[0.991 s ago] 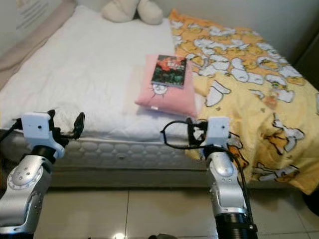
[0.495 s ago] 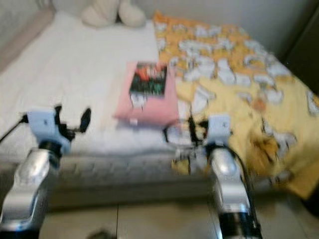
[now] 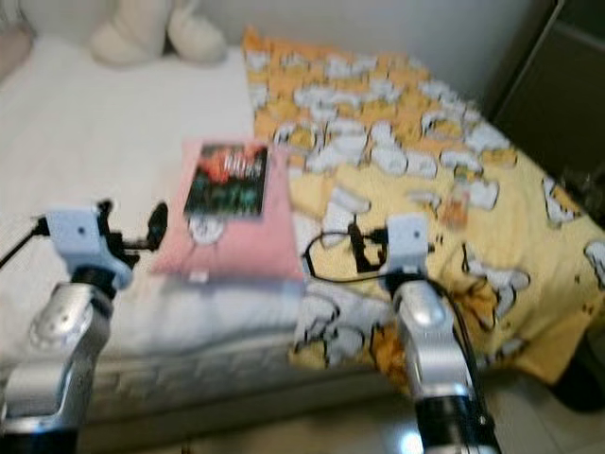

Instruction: Clean up the room

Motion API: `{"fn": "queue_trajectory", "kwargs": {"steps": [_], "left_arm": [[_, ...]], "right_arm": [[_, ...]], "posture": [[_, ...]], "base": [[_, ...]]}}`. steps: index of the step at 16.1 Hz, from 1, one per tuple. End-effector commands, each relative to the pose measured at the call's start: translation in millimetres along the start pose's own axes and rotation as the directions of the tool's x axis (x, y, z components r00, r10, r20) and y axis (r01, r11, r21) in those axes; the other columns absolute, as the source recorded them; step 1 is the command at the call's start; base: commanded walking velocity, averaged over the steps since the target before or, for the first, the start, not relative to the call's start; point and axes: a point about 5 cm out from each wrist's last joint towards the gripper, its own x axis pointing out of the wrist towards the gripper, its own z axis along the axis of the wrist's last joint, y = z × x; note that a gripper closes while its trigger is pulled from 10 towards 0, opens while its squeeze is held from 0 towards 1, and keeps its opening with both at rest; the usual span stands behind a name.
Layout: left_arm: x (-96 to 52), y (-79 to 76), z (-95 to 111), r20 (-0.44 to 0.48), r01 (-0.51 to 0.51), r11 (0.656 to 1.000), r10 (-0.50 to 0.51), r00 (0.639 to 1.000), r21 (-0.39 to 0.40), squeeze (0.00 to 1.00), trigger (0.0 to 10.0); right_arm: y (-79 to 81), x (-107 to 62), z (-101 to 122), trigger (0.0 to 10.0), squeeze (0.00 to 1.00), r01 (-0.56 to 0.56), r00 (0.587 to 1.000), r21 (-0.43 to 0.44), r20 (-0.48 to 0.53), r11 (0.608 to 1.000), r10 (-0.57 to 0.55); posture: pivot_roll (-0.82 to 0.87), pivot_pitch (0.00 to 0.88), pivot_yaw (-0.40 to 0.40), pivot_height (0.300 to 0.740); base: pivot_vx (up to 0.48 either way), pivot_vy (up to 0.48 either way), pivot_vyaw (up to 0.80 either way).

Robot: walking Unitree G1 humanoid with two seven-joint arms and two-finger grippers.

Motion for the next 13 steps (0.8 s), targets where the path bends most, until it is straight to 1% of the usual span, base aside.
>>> {"fn": "queue_trajectory", "kwargs": {"steps": [1, 2, 4, 6, 7, 8, 10, 13], "left_arm": [[2.5, 5.6, 2, -0.002, -0.014, 1.0, 0.014, 1.0, 0.02, 0.0, 10.0], [4.8, 4.1, 3, -0.004, 0.003, 0.999, -0.003, 1.0, 0.042, 0.0, 10.0], [9.2, 4.0, 7, -0.01, 0.047, 0.995, -0.046, 0.999, 0.088, 0.0, 10.0], [12.6, 11.3, 14, 0.003, 0.039, 0.995, -0.039, 0.999, 0.09, 0.0, 10.0], [14.3, 15.0, 14, 0.006, 0.015, 0.996, -0.016, 1.0, 0.086, 0.0, 10.0], [15.6, 19.2, 13, 0.001, -0.011, 0.995, 0.011, 1.0, 0.101, 0.0, 10.0], [18.1, 24.1, 15, 0.006, -0.029, 0.995, 0.028, 1.0, 0.099, 0.0, 10.0], [27.8, 34.0, 16, -0.014, -0.043, 0.994, 0.044, 0.999, 0.102, 0.0, 10.0]], "right_arm": [[8.9, 2.2, 4, 10.0, 0.0, -0.035, 0.999, 0.013, 0.013, 0.999, 0.035], [9.2, 2.3, 3, 10.0, 0.0, -0.035, 0.999, 0.014, 0.014, 0.999, 0.035], [8.1, 2.9, 1, 10.0, 0.0, -0.022, 1.0, 0.015, 0.006, 1.0, 0.022], [4.9, 3.2, 2, 10.0, 0.0, -0.009, 1.0, 0.018, 0.017, 1.0, 0.009], [5.0, 3.4, 1, 10.0, 0.0, -0.013, 1.0, 0.011, 0.013, 1.0, 0.013], [5.2, 3.8, 1, 10.0, 0.0, -0.015, 1.0, 0.007, 0.01, 1.0, 0.015], [5.6, 4.4, 1, 10.0, 0.0, -0.016, 1.0, 0.005, 0.011, 1.0, 0.016], [8.0, 4.9, 2, 10.0, 0.0, -0.038, 0.999, -0.008, 0.008, 0.999, 0.039]], "posture": [[0.01, 0.0, -0.079, 0.732], [0.01, 0.0, -0.077, 0.732], [0.01, 0.0, -0.075, 0.732], [0.01, 0.0, -0.074, 0.732], [0.01, 0.0, -0.074, 0.732], [0.01, 0.0, -0.076, 0.732], [0.01, 0.0, -0.083, 0.732], [0.01, 0.0, -0.089, 0.732]], "base": [[0.48, 0.0, 0.55], [0.48, 0.0, 0.53], [0.48, 0.0, 0.0], [0.48, 0.0, 0.0], [0.48, 0.0, 0.0], [0.0, 0.0, 0.0], [0.0, 0.0, 0.0], [0.0, 0.0, 0.0]]}}
